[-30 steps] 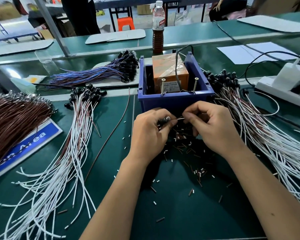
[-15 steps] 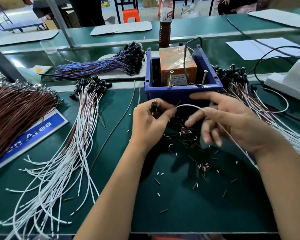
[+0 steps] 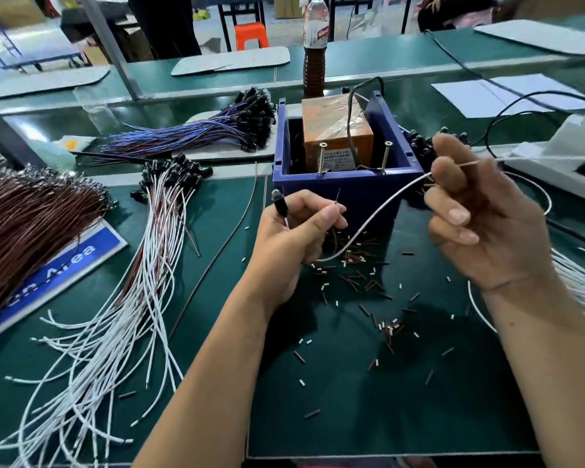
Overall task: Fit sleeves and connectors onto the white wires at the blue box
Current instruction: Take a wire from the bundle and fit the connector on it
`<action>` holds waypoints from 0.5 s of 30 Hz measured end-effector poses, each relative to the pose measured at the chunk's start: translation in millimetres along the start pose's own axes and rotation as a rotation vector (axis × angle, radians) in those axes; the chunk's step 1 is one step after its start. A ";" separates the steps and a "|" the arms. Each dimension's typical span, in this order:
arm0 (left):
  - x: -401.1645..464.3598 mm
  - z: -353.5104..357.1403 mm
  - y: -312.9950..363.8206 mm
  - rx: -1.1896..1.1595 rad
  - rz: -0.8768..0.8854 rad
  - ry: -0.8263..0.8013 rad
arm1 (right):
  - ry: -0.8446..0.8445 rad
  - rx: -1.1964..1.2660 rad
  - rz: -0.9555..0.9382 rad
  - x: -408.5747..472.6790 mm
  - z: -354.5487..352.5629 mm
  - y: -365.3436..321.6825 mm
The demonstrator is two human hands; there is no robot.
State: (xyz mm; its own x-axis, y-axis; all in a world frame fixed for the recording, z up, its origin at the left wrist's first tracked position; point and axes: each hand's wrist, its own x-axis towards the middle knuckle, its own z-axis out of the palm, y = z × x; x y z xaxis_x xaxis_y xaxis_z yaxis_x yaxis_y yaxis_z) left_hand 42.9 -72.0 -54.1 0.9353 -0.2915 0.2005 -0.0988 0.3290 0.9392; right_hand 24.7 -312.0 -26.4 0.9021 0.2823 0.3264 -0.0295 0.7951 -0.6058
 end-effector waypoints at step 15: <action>-2.2 2.2 8.1 -0.126 -0.045 -0.173 | -0.263 -1.064 0.658 -4.0 20.8 49.9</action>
State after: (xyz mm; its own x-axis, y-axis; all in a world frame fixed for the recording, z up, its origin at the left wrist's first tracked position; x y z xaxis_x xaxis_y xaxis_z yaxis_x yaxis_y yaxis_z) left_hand 39.3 -70.6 -46.3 0.8646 -0.4545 0.2144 -0.0052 0.4184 0.9083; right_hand 10.6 -262.3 -42.8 0.7331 0.6514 -0.1955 0.0319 -0.3201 -0.9468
